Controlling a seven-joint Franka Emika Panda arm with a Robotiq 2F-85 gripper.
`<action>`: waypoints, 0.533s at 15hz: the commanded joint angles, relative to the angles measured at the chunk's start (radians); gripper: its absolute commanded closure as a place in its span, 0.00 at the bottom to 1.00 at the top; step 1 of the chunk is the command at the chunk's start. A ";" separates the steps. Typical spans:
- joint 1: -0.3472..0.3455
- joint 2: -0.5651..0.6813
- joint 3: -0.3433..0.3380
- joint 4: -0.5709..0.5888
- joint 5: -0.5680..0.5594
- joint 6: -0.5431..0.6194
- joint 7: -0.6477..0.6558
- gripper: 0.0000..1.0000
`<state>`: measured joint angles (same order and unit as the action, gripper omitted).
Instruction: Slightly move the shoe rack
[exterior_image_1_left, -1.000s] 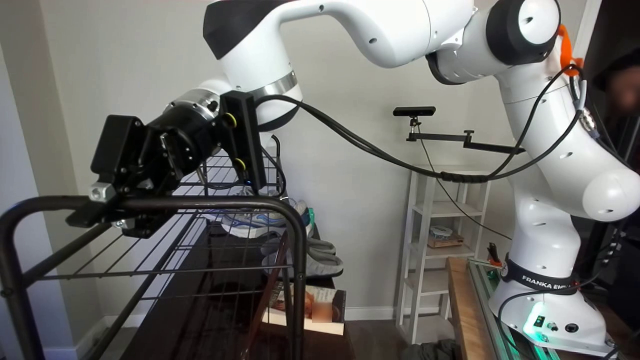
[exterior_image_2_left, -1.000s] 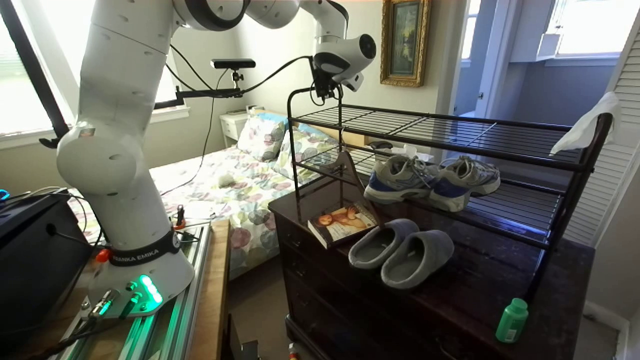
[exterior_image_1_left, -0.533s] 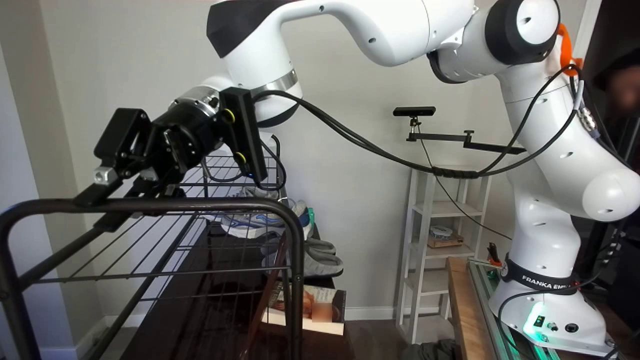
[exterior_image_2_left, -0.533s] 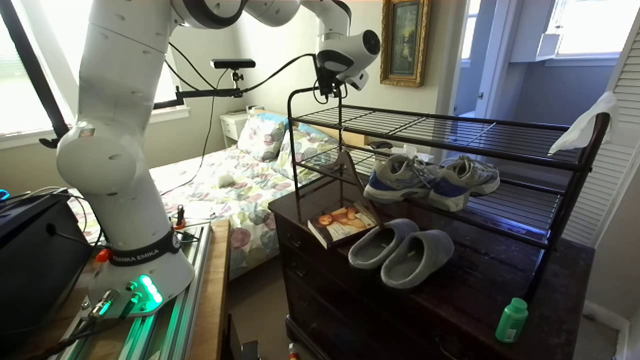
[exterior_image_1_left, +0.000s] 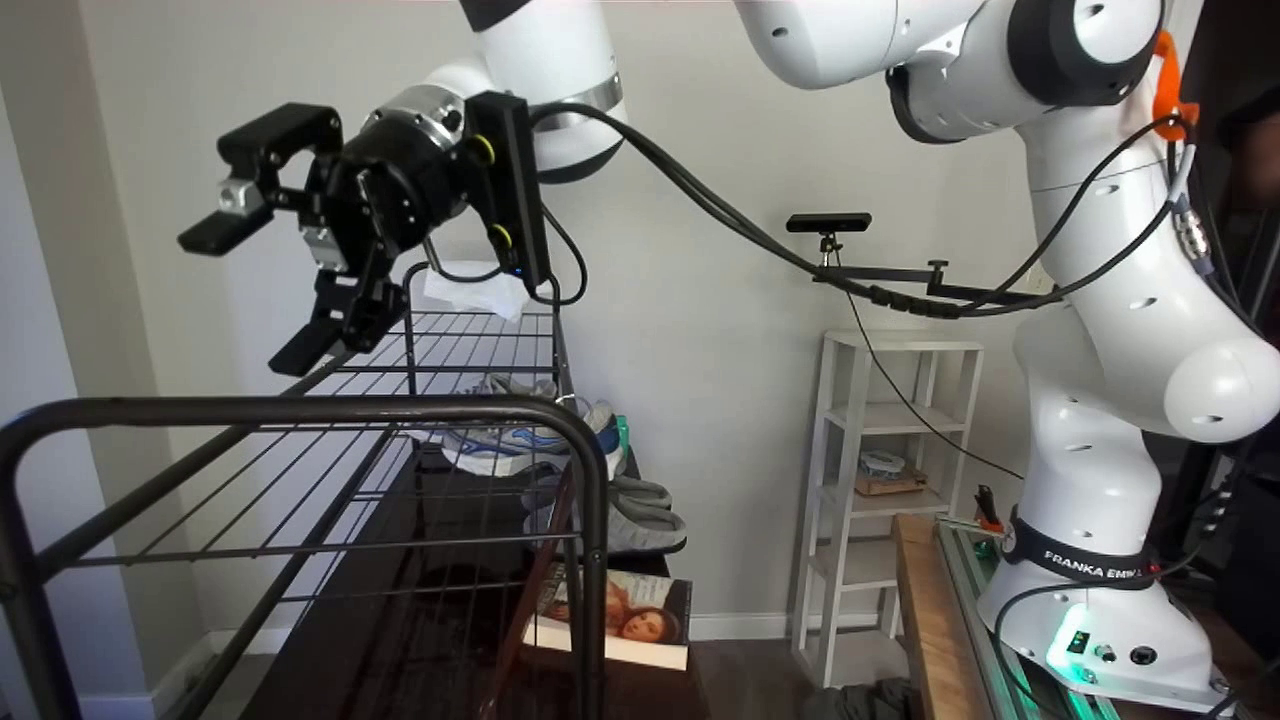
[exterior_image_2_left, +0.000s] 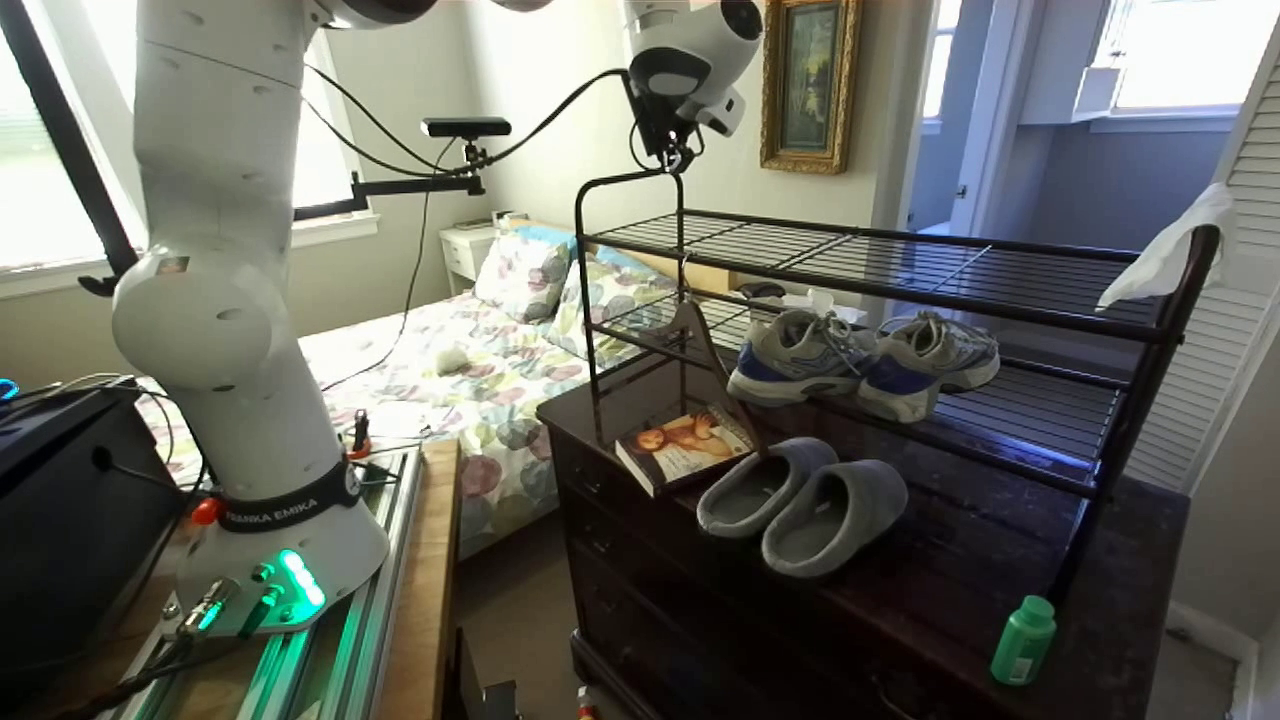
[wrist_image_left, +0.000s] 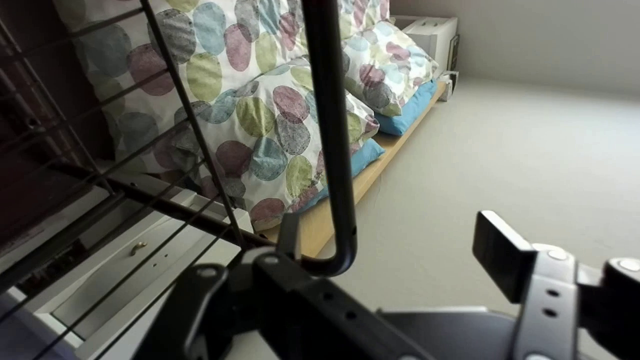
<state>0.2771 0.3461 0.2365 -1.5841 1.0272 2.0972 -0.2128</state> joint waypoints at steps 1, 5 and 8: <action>-0.007 -0.021 0.011 -0.006 -0.017 0.003 -0.009 0.05; -0.006 -0.070 0.014 -0.038 -0.023 0.014 -0.031 0.00; -0.006 -0.069 0.014 -0.044 -0.025 0.016 -0.034 0.00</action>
